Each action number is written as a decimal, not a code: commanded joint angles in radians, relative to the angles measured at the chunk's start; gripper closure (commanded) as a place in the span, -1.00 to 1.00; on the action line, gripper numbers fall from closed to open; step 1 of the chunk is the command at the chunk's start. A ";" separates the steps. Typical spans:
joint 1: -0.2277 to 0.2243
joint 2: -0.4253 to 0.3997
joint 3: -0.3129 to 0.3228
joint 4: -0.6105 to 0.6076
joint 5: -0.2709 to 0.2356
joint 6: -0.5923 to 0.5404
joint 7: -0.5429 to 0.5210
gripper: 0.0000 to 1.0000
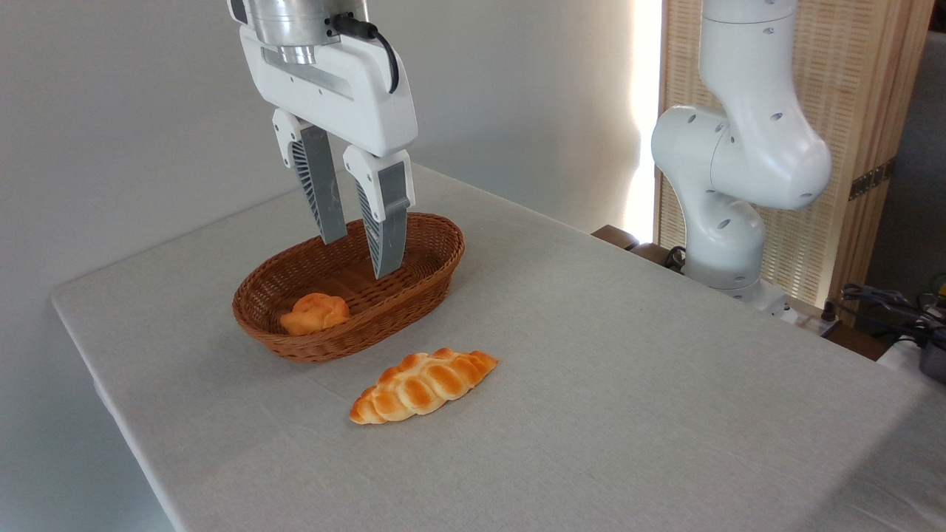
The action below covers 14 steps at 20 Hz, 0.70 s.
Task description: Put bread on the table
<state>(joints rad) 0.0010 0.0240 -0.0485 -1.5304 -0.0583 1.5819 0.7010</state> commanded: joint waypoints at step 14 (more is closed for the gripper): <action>-0.073 0.001 0.082 0.012 0.000 -0.037 0.020 -1.00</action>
<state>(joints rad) -0.0692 0.0240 0.0315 -1.5304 -0.0583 1.5742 0.7048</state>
